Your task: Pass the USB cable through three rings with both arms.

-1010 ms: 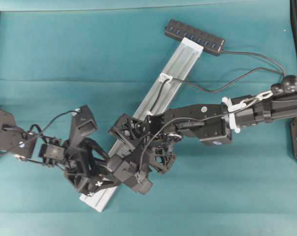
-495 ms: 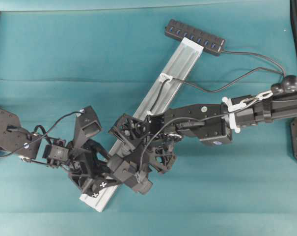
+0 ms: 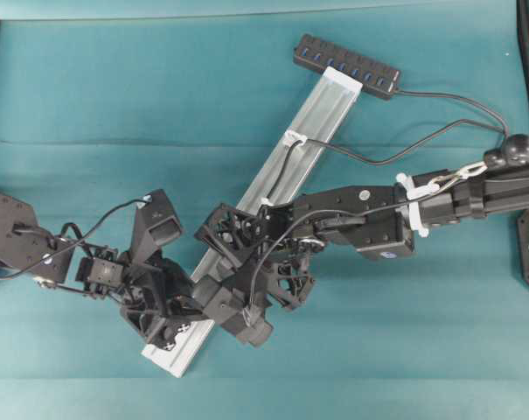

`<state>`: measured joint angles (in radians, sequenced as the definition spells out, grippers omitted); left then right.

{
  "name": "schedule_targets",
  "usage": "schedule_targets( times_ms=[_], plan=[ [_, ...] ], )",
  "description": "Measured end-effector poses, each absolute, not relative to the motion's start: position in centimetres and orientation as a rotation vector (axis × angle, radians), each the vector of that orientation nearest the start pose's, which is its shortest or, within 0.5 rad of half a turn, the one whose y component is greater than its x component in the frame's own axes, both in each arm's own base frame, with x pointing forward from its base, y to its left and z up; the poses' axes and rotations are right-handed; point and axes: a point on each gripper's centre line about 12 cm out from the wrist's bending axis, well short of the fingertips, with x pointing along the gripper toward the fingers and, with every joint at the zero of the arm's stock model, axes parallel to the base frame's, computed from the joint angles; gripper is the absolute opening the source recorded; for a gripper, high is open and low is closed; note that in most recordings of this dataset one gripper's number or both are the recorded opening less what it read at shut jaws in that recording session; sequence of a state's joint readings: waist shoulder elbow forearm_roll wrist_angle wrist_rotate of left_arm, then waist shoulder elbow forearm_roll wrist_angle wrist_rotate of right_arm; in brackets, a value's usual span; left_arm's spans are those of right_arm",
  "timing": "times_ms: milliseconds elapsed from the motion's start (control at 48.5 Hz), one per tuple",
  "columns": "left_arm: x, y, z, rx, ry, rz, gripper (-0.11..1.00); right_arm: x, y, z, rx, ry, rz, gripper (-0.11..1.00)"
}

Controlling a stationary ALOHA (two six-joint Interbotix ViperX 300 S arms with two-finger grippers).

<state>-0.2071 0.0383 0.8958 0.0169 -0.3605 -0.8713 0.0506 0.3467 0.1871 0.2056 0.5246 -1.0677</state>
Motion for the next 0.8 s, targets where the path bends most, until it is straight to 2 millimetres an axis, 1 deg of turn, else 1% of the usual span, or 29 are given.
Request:
schedule_targets(
  times_ms=[474,618,660,701,742,804],
  plan=[
    [34.10,-7.24,11.90,-0.769,0.624,0.050,0.13,47.36,3.61,13.51,-0.773,0.913,0.591,0.08],
    [34.11,-7.19,11.90,-0.771,0.623,0.052,0.12,47.20,3.62,13.54,-0.746,0.927,0.583,0.08],
    [34.10,-7.19,11.88,-0.771,0.625,0.052,0.11,47.10,3.50,13.56,-0.736,0.937,0.582,0.12],
    [34.09,-7.18,11.87,-0.771,0.626,0.053,0.10,46.96,3.66,13.64,-0.731,0.945,0.588,0.19],
    [34.04,-7.22,11.86,-0.772,0.631,0.055,0.10,46.83,3.68,13.64,-0.724,0.955,0.592,0.29],
    [34.00,-7.16,11.89,-0.770,0.634,0.058,0.10,46.58,3.58,13.66,-0.709,0.975,0.598,0.47]
  ],
)
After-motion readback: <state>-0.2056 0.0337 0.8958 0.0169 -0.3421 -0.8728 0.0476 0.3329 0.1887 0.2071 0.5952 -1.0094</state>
